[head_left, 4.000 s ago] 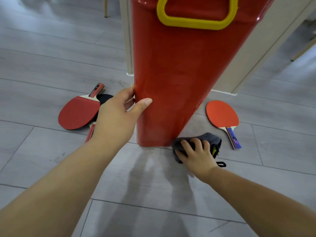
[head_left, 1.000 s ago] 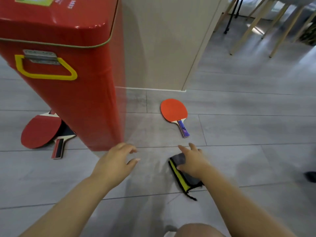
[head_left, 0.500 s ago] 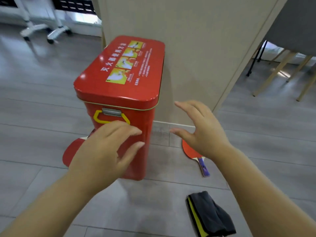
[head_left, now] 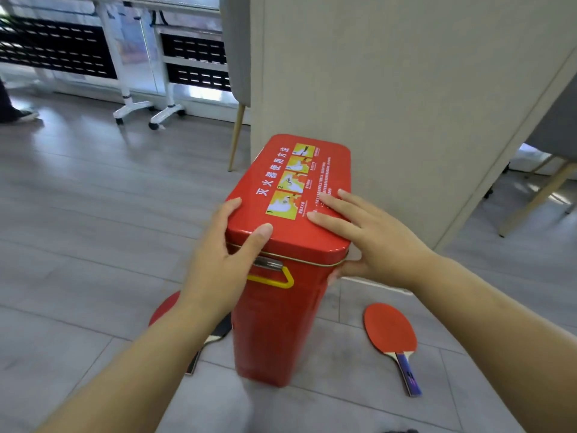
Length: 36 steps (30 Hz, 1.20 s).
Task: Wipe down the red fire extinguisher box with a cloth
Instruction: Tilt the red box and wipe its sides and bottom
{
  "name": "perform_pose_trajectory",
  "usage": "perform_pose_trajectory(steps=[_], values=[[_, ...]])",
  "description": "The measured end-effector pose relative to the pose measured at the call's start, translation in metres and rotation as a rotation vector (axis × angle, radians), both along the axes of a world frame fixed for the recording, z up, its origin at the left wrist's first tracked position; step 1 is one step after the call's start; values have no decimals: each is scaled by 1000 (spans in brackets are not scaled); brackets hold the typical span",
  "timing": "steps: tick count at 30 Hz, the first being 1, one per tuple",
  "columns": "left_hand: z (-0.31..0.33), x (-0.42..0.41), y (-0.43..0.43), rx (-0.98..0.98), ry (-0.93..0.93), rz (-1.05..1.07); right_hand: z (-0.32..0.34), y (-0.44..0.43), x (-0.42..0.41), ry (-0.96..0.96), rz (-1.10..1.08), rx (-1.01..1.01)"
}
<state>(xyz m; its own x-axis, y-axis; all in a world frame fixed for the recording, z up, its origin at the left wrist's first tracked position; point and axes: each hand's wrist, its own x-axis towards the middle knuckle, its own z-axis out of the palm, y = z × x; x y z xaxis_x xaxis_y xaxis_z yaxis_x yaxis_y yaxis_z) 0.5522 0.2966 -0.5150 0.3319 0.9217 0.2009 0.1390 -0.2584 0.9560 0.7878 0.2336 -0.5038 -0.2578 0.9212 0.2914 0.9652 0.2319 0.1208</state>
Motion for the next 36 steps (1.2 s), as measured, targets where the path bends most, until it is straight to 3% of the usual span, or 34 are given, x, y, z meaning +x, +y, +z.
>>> perform_pose_trajectory(steps=[14,30,36], values=[[-8,-20,32,-32,-230,-28,0,10,-34,-144,-62,111],[3,-66,117,-64,-215,-140,-22,55,-133,-10,-243,377],[-1,-71,118,39,-35,60,-25,65,-137,39,-244,384]])
